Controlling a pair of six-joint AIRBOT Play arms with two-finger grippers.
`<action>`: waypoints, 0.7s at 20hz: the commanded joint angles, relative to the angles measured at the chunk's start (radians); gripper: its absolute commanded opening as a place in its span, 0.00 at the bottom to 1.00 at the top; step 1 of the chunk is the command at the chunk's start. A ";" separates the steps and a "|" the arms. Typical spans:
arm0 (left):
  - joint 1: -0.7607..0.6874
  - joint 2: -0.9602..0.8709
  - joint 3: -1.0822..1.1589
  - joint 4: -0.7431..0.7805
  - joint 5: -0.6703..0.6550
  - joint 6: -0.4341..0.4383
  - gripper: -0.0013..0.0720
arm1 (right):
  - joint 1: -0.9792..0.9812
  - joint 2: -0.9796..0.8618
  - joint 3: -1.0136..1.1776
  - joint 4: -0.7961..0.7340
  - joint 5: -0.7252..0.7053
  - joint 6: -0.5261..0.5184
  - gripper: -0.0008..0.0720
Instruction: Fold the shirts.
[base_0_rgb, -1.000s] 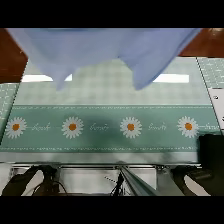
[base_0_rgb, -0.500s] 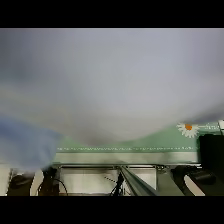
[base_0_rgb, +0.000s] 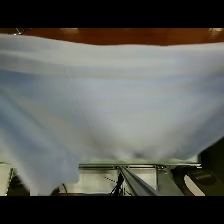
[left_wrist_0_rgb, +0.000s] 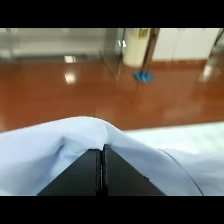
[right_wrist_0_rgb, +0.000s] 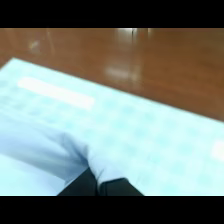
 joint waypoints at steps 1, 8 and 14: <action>-0.011 -0.087 -0.222 -0.114 0.002 0.046 0.04 | 0.000 -0.031 -0.227 -0.141 -0.105 0.010 0.04; -0.292 -0.591 -0.360 -0.159 0.466 0.162 0.04 | -0.052 -0.461 -0.337 -0.313 -0.308 0.063 0.04; -0.424 -0.991 -0.091 -0.159 0.580 0.212 0.04 | -0.284 -0.915 -0.084 0.233 -0.408 -0.004 0.05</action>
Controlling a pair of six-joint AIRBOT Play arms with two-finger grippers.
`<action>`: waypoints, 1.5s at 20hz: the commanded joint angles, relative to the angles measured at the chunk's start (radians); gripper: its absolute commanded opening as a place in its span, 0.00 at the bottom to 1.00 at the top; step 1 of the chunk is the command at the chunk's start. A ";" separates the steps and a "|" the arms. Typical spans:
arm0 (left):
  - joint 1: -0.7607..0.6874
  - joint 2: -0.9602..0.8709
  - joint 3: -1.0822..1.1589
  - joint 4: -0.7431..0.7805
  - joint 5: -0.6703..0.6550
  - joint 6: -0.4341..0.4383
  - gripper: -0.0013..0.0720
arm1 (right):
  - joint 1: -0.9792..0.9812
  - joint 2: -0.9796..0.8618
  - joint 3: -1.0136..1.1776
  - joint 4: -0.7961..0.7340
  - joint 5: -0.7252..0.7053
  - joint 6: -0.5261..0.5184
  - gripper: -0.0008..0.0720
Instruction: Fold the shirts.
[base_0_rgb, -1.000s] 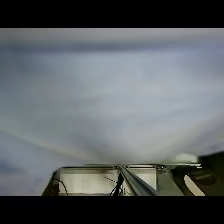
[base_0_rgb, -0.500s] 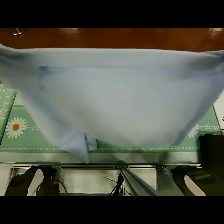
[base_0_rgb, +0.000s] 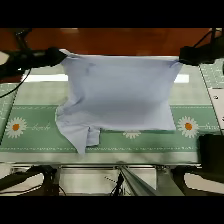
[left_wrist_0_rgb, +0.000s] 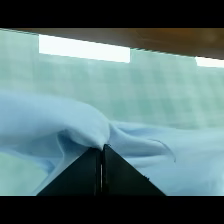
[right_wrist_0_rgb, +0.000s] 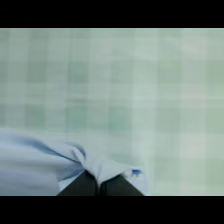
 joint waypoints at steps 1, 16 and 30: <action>-0.066 -0.226 0.142 -0.004 0.068 -0.014 0.04 | -0.089 -0.253 0.147 0.360 -0.059 -0.047 0.05; 0.335 -0.208 -0.009 0.231 -0.851 -0.144 0.98 | -0.266 -0.164 0.145 0.096 0.399 -0.057 0.86; 0.654 0.153 -0.781 0.031 -0.433 0.008 0.98 | -0.269 0.606 -0.953 0.373 -0.026 -0.116 0.86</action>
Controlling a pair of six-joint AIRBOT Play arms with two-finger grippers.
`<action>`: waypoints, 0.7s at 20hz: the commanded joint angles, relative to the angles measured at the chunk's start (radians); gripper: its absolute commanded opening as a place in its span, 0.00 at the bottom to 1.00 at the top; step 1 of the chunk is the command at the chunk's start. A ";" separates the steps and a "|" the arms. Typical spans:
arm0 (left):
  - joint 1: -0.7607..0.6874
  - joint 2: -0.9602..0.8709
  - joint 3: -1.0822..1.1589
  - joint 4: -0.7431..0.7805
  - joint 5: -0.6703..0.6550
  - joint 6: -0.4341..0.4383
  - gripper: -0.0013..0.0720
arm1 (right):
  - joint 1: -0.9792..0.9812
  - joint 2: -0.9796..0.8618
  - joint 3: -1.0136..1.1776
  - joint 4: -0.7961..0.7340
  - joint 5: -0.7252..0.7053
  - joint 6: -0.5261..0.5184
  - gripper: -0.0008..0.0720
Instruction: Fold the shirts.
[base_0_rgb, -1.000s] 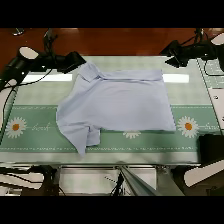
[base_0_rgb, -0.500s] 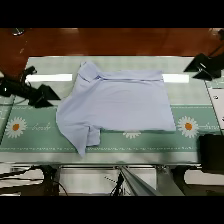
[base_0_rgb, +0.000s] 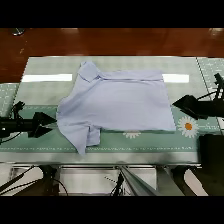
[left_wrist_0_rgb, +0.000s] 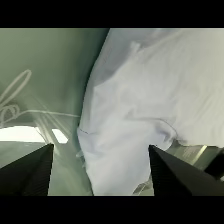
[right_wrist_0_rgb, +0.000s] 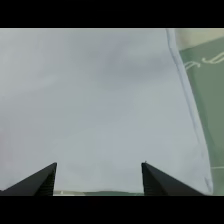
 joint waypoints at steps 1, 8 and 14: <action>-0.001 0.017 -0.080 -0.101 0.110 0.014 0.98 | 0.001 0.068 -0.087 0.064 0.006 -0.007 0.86; -0.198 0.011 -0.111 -0.237 0.248 0.047 0.98 | 0.001 0.068 -0.087 0.219 0.053 -0.042 0.86; -0.279 0.013 -0.106 -0.246 0.262 0.050 0.04 | -0.162 0.068 -0.060 -0.138 0.115 0.003 0.86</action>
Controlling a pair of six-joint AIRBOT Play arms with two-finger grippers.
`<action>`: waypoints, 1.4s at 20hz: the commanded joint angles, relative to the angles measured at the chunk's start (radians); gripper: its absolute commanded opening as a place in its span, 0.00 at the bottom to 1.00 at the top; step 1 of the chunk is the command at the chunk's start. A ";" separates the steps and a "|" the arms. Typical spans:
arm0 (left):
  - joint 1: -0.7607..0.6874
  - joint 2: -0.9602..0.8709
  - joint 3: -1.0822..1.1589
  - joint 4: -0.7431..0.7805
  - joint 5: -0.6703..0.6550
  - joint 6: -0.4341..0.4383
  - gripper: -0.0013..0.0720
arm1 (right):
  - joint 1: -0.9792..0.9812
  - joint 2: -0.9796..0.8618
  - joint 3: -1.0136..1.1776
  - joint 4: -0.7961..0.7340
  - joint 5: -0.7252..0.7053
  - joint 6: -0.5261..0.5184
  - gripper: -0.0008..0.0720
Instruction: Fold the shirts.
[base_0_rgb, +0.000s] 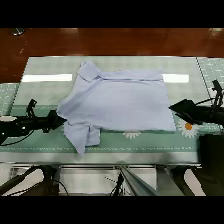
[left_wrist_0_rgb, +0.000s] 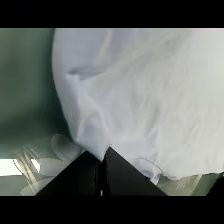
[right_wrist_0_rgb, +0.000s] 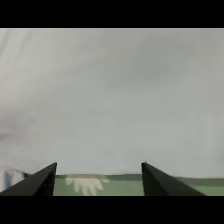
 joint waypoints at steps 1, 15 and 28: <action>-0.016 0.002 0.002 -0.020 -0.024 0.012 0.04 | -0.133 -0.001 0.000 -0.253 0.048 0.050 0.86; -0.018 0.002 0.002 -0.020 -0.058 0.027 0.04 | -0.067 -0.280 -0.120 -0.084 -0.129 0.006 0.86; -0.040 0.009 0.064 -0.074 -0.111 0.051 0.04 | 0.125 -0.484 0.121 0.061 -0.079 -0.130 0.05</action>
